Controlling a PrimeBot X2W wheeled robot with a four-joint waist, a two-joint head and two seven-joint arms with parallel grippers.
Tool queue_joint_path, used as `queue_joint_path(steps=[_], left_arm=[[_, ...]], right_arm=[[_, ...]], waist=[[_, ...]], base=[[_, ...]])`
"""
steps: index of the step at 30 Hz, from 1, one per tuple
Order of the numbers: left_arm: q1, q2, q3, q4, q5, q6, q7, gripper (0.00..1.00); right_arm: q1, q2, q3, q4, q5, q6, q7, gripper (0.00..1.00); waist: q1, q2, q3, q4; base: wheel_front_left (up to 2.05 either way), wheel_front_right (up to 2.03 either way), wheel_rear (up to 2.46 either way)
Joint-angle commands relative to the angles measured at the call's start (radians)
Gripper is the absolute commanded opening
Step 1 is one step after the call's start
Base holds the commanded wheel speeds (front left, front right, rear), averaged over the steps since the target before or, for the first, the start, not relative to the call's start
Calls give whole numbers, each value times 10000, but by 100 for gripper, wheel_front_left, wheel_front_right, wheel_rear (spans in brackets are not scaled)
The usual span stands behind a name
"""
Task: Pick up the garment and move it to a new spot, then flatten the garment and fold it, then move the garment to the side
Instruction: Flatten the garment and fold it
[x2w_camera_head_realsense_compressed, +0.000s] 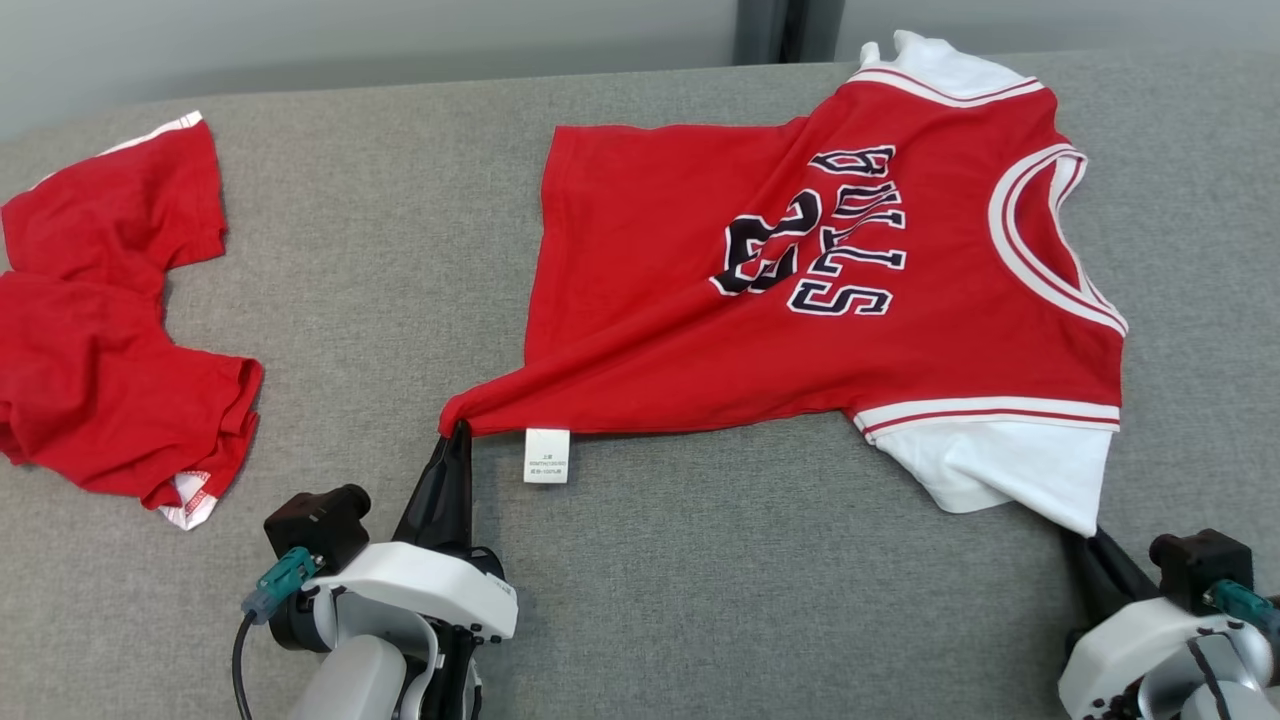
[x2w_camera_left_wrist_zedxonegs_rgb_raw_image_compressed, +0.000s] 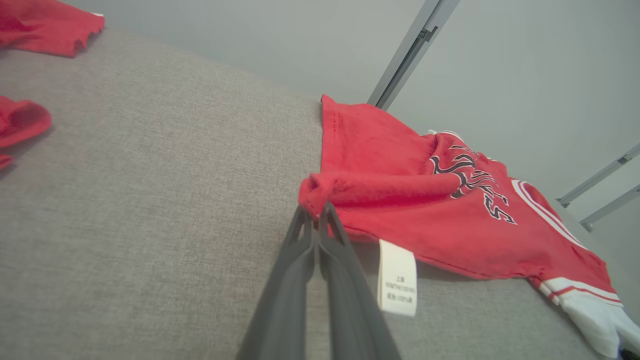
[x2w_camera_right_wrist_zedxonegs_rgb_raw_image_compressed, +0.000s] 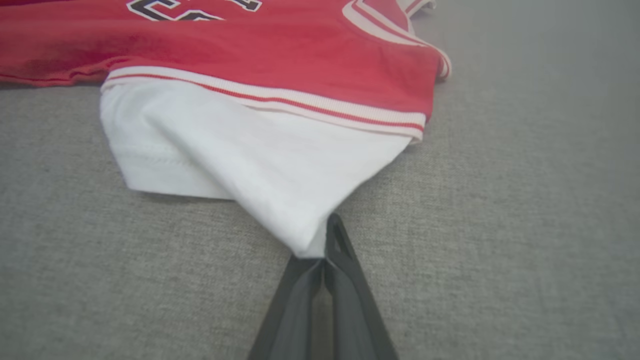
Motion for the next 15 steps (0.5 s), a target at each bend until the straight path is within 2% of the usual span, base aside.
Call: queue_joint_path(steps=[1, 4, 8, 11, 13, 15], left_arm=[[-41, 43, 55, 2, -6, 10, -35, 0], [18, 37, 151, -84, 138, -90, -35, 0], [100, 44, 213, -245, -67, -341, -35, 0], [14, 192, 300, -487, -282, -511, 151, 0], [-43, 282, 428, -776, -517, -596, 365, 0], [-96, 379, 550, -1141, -755, -667, 658, 0]], right_arm=[[176, 20, 247, 182, 495, -5, 360, 0], [226, -119, 820, -196, 1638, 0, 1352, 0], [231, -829, 1490, -1875, 3620, -3, 2725, 0], [311, -1491, 1525, -3275, 5256, -3, 3879, 0], [235, -1980, 1344, -4106, 5875, -3, 4448, 0], [110, -2202, 1074, -4830, 6510, -3, 4811, 0]], waist=[[0, 0, -82, -76], [0, 0, -213, -246], [0, 0, -356, -492], [0, 0, -457, -663], [0, 0, -524, -753], [0, 0, -585, -812]], base=[[0, 0, 0], [0, 0, 0], [0, 0, 0], [0, 0, 0], [0, 0, 0], [0, 0, 0]])
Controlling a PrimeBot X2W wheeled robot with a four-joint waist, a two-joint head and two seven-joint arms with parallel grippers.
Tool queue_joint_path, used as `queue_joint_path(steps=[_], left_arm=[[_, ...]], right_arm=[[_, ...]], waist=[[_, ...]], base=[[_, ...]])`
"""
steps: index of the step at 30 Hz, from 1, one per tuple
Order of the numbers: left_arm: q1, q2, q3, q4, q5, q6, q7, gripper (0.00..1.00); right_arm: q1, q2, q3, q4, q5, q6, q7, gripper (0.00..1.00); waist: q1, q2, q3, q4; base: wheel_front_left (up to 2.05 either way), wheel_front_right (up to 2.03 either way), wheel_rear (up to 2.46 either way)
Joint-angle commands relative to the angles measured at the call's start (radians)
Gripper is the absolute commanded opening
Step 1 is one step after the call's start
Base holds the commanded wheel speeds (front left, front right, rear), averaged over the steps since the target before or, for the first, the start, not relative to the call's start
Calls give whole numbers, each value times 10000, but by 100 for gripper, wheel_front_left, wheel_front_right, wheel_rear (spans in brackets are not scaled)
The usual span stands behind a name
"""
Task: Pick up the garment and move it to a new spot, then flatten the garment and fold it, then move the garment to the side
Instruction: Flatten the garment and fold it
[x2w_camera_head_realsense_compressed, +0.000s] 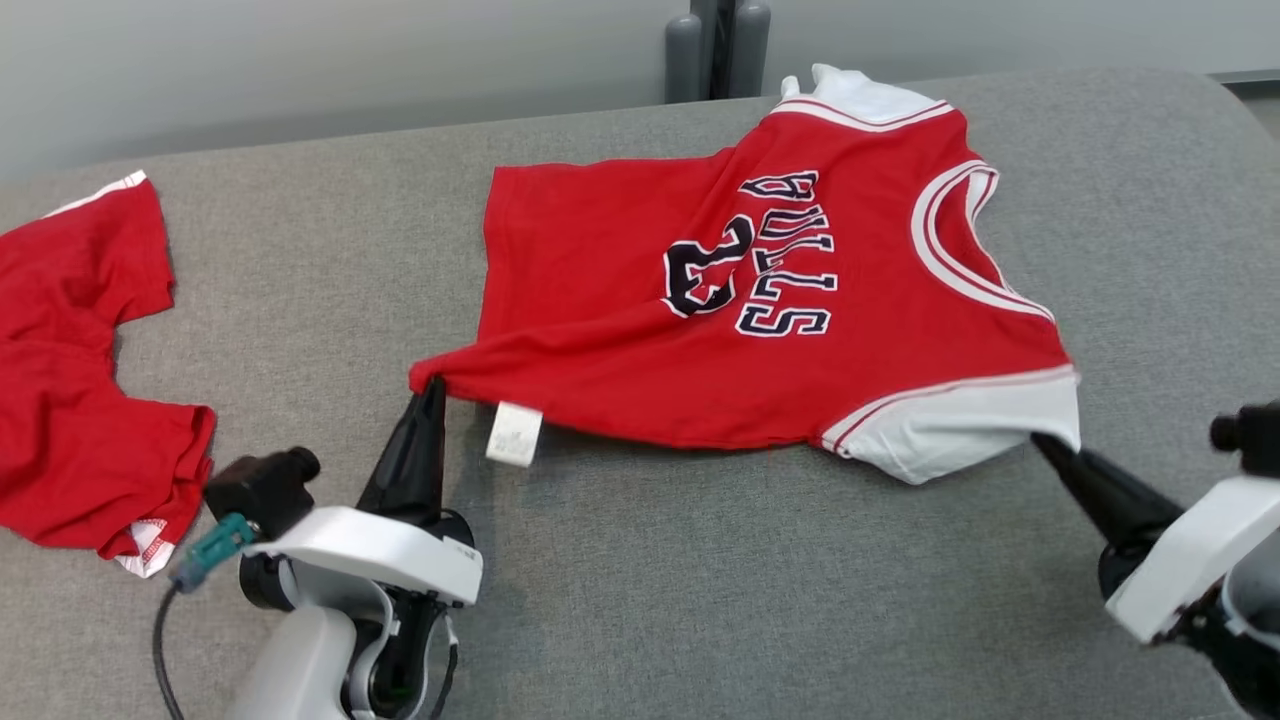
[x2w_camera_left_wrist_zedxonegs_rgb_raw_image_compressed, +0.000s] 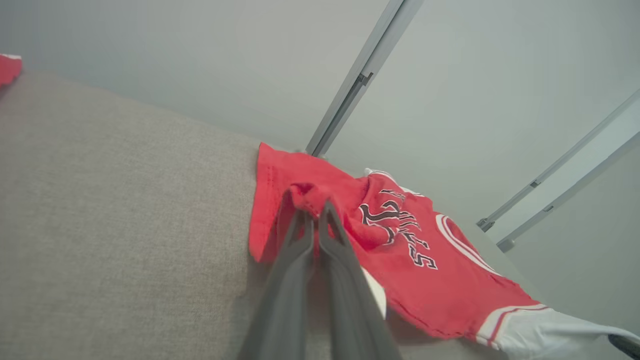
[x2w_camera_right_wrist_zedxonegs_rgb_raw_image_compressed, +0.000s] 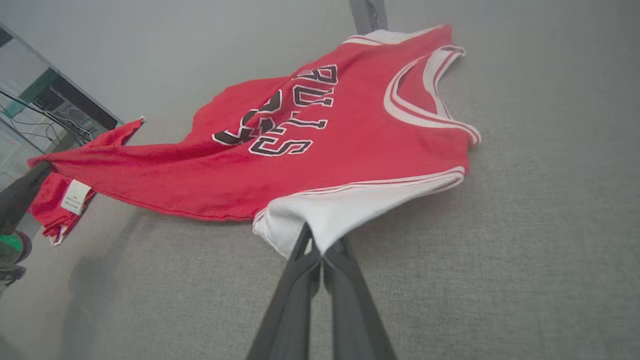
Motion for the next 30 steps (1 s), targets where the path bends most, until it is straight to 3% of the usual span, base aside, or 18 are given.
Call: queue_joint_path(steps=[1, 4, 11, 15, 19, 30], left_arm=[[-147, 132, 108, -340, -212, -105, 241, 0], [-298, 329, 208, -1033, -487, -139, 784, 0], [-826, 367, 518, -2357, -1376, 65, 1910, 0], [-1661, 142, 764, -3061, -2401, 411, 2802, 0], [-2289, -32, 1060, -3396, -3145, 904, 3252, 0], [-3520, -242, 2208, -3205, -4970, 2389, 2872, 0]], right_arm=[[-179, -78, -272, -513, 529, 0, 213, 0], [-483, -346, -765, -1247, 1054, 0, 442, 0], [-1457, -291, -1494, -1949, 1362, 0, 217, 0], [-2378, 150, -1827, -1896, 2268, 0, 512, 0], [-3147, 479, -2006, -1362, 2419, 0, 878, 0], [-5115, 2314, -3140, 568, 1868, 0, 951, 0]], waist=[[0, 0, -99, -68], [0, 0, -221, -92], [0, 0, -502, -24], [0, 0, -770, -19], [0, 0, -1026, -90], [0, 0, -1488, -273]], base=[[0, 0, 0], [0, 0, 0], [0, 0, 0], [0, 0, 0], [0, 0, 0], [0, 0, 0]])
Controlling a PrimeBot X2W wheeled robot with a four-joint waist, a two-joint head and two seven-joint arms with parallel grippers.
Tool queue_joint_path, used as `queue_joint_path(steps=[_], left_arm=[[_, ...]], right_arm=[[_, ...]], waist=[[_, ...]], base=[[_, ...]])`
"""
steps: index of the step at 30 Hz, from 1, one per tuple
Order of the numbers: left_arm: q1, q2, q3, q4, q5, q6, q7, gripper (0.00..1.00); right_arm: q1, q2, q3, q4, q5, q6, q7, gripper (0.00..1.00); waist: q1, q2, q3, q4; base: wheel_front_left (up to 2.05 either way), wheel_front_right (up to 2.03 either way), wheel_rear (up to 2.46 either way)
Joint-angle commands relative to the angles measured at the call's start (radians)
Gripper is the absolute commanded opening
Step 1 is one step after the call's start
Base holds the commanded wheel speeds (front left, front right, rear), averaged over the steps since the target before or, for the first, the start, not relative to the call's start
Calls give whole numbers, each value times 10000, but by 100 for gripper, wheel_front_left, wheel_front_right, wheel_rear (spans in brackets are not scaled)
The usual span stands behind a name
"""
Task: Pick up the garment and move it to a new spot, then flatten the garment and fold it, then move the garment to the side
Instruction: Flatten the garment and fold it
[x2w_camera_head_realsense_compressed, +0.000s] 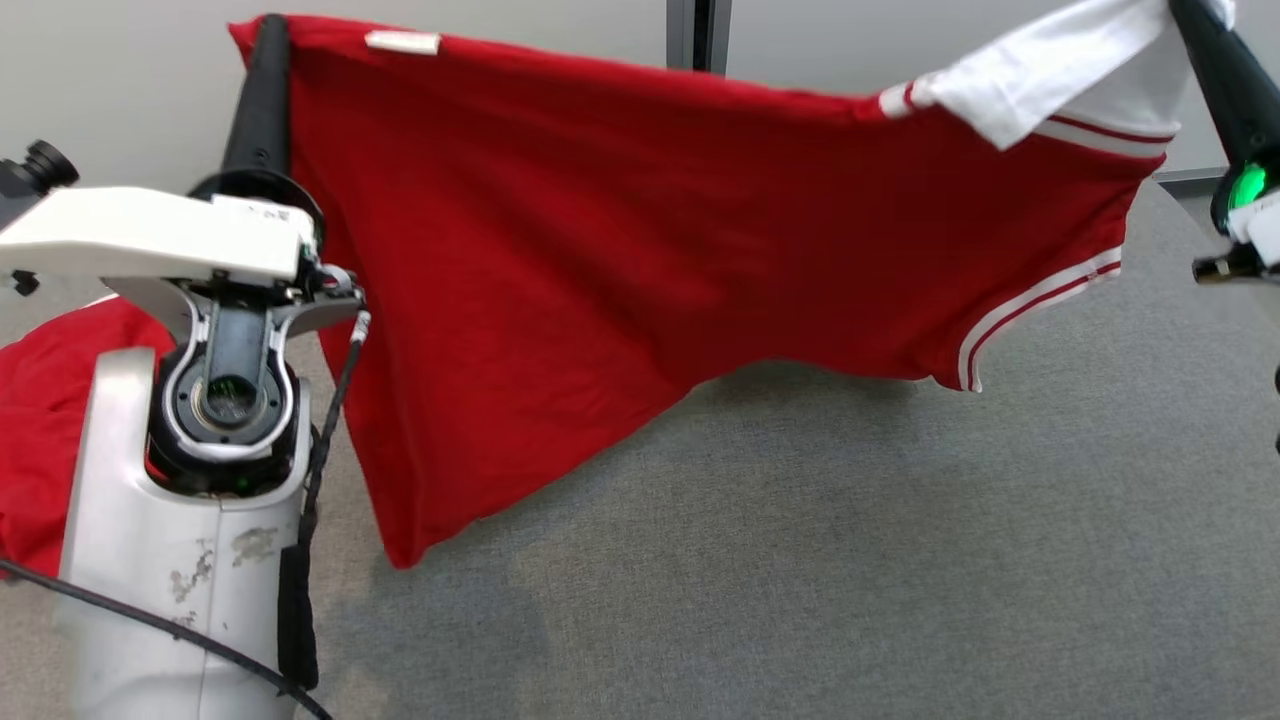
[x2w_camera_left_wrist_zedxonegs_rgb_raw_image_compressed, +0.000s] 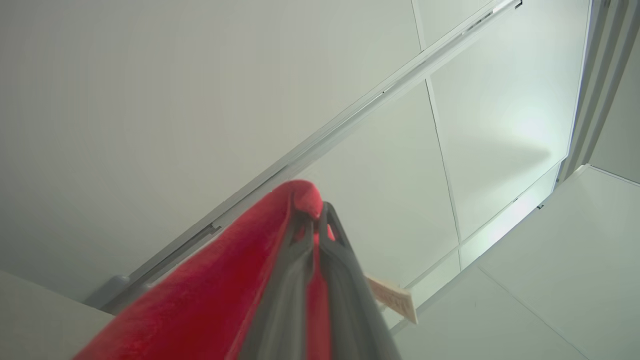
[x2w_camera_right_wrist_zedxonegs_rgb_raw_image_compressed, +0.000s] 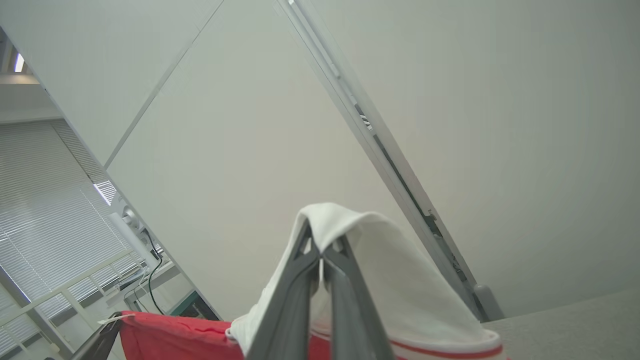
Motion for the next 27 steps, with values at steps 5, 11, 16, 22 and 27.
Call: queue_joint_path(steps=[5, 11, 16, 22, 27], left_arm=[[-992, 12, 144, 314, -400, 495, -169, 0], [-3444, 308, -143, 1089, -296, 1128, 446, 0], [-6242, 600, -452, 2239, 235, 1279, 558, 0], [-9598, 793, -678, 4185, 1018, 868, -125, 0], [-11381, 765, -743, 5543, 1451, 414, -999, 0]], right_arm=[[-1110, 711, -788, 672, -595, 2, 269, 0], [-3442, 1290, -1425, 1193, -1797, 2, 698, 0], [-6181, 1266, -1438, 1685, -2860, 0, 397, 0], [-9332, 1056, -760, 2931, -3961, 0, -1008, 0], [-10934, 831, -730, 4070, -4722, 0, -2930, 0]], waist=[[0, 0, 368, -16], [0, 0, 2023, -98], [0, 0, 3798, -203], [0, 0, 5688, -347], [0, 0, 6491, -468]], base=[[0, 0, 0], [0, 0, 0], [0, 0, 0], [0, 0, 0], [0, 0, 0]])
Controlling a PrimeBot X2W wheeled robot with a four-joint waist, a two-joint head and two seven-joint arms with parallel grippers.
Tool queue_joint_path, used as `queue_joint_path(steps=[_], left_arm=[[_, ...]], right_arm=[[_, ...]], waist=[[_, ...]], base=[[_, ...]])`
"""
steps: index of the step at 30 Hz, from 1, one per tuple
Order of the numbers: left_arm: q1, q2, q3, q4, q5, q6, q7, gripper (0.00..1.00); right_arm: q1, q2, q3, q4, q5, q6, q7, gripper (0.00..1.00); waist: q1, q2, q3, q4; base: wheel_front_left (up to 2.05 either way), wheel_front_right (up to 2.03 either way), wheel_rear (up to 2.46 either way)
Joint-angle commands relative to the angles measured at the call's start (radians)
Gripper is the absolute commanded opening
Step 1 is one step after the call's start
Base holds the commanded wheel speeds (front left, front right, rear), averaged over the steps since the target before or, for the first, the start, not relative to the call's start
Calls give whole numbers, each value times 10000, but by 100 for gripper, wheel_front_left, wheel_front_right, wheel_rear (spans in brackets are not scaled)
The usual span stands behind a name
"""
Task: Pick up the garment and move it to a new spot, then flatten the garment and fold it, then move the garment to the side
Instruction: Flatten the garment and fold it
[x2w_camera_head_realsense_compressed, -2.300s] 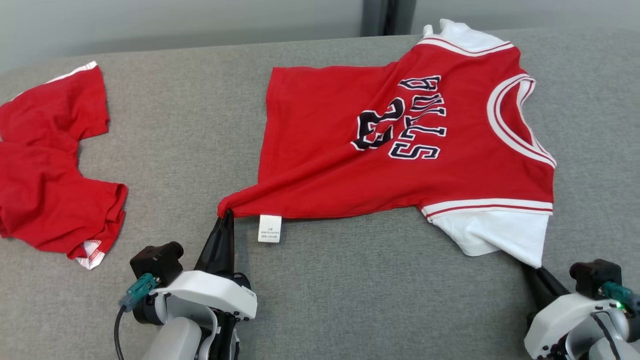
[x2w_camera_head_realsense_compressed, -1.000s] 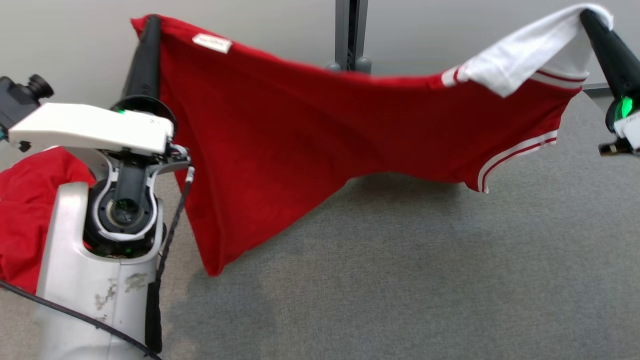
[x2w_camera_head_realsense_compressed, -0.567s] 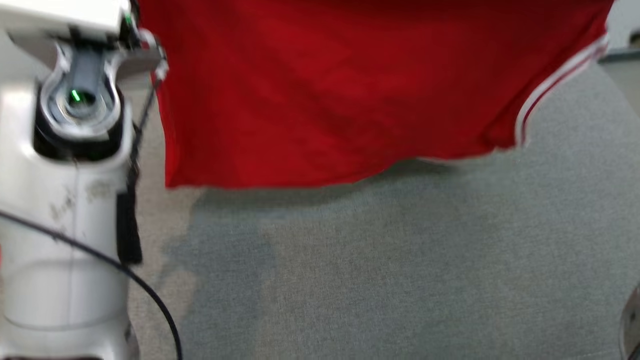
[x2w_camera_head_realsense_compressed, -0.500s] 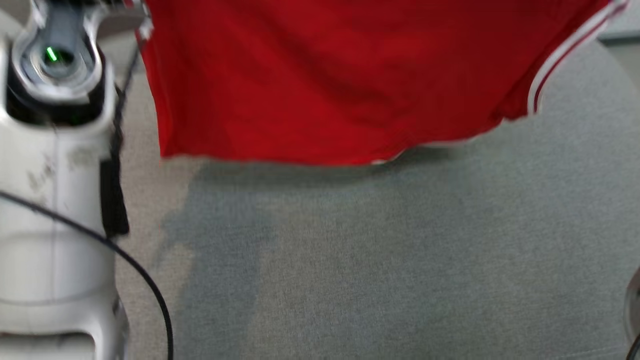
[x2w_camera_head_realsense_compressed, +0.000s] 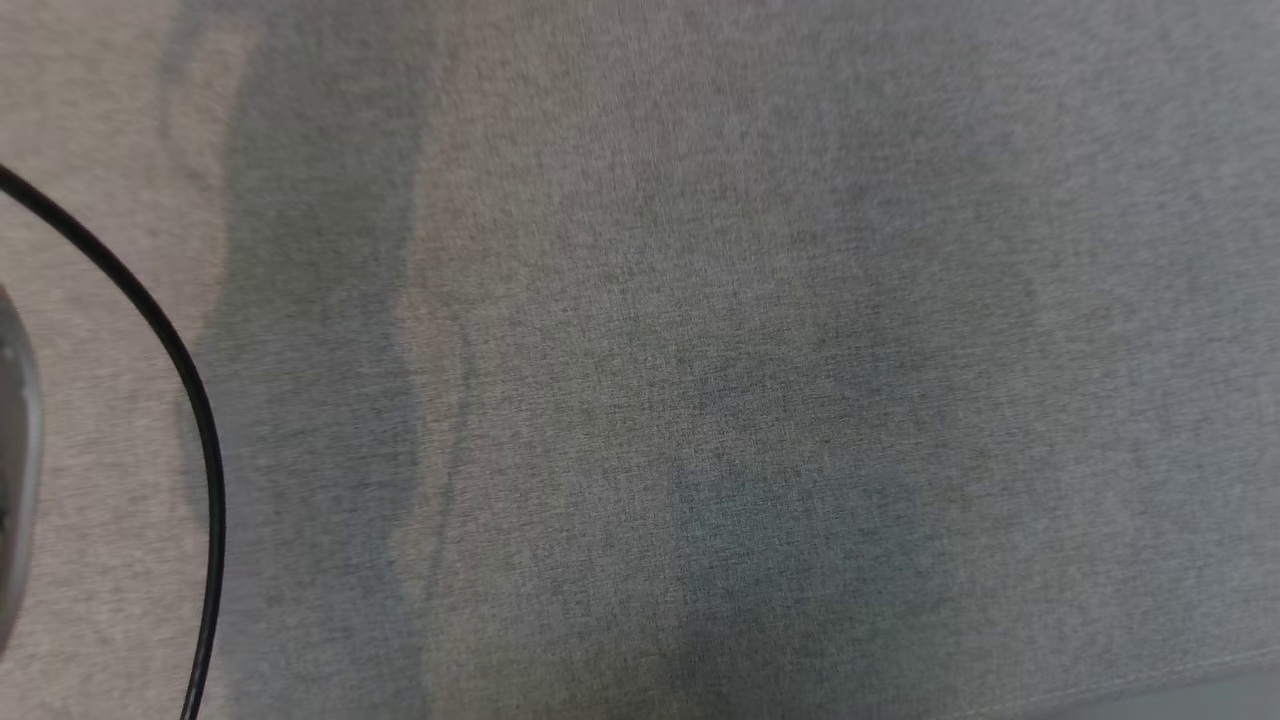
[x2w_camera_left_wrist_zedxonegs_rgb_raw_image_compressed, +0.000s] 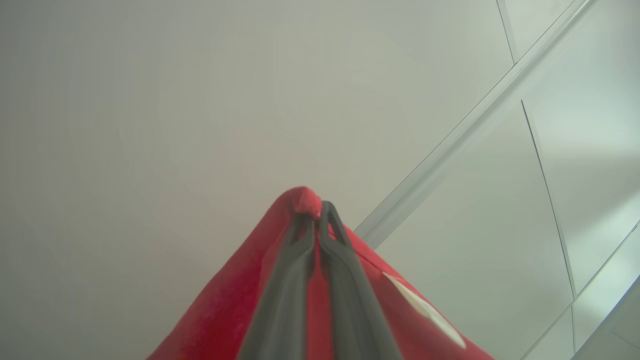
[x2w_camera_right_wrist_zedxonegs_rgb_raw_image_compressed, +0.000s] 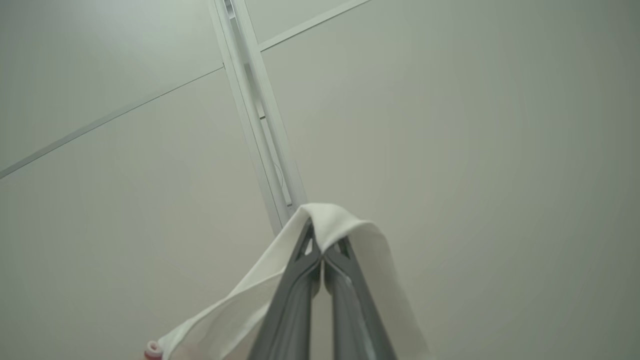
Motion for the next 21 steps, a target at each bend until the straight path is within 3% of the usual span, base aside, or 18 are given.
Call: queue_joint_path(steps=[1, 4, 6, 16, 21], left_arm=[[-494, 40, -50, 340, 171, -215, -272, 0], [-1292, -70, 36, 1169, 277, -683, -1058, 0], [-1646, -197, 69, 1633, 249, -1010, -1488, 0], [-1385, -237, -815, 3752, 968, -2841, -2225, 0], [-716, -247, -1152, 4548, 1250, -3373, -2391, 0]], right_arm=[[-463, -189, -65, 277, -453, 0, -810, 0], [-1006, -164, 15, 1222, -1136, 0, -2268, 0], [-1315, -45, -74, 1608, -1213, 0, -2692, 0], [30, 290, 981, 2412, -95, 0, -2913, 0], [1197, 166, 1739, 2465, 388, 0, -2904, 0]], waist=[[0, 0, 1145, -203], [0, 0, 1466, -207], [0, 0, 1671, -191], [0, 0, 2518, -23], [0, 0, 2484, 211]], base=[[0, 0, 0], [0, 0, 0], [0, 0, 0], [0, 0, 0], [0, 0, 0]])
